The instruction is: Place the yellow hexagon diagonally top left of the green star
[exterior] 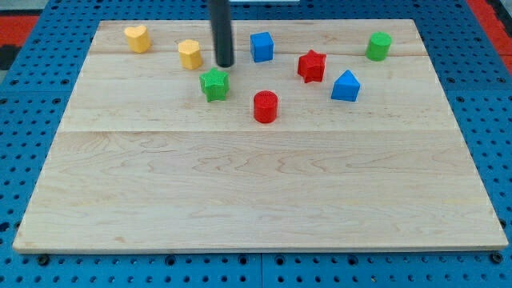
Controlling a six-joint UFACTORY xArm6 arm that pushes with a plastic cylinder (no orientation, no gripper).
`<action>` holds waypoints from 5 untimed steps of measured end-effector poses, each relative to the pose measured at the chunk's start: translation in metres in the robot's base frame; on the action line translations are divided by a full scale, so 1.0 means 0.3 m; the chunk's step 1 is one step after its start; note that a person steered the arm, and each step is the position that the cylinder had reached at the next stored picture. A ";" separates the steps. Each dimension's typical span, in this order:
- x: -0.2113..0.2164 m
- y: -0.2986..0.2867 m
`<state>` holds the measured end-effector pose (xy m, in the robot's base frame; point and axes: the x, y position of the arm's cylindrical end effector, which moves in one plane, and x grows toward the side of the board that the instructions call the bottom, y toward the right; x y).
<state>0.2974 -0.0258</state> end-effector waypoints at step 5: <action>0.085 0.492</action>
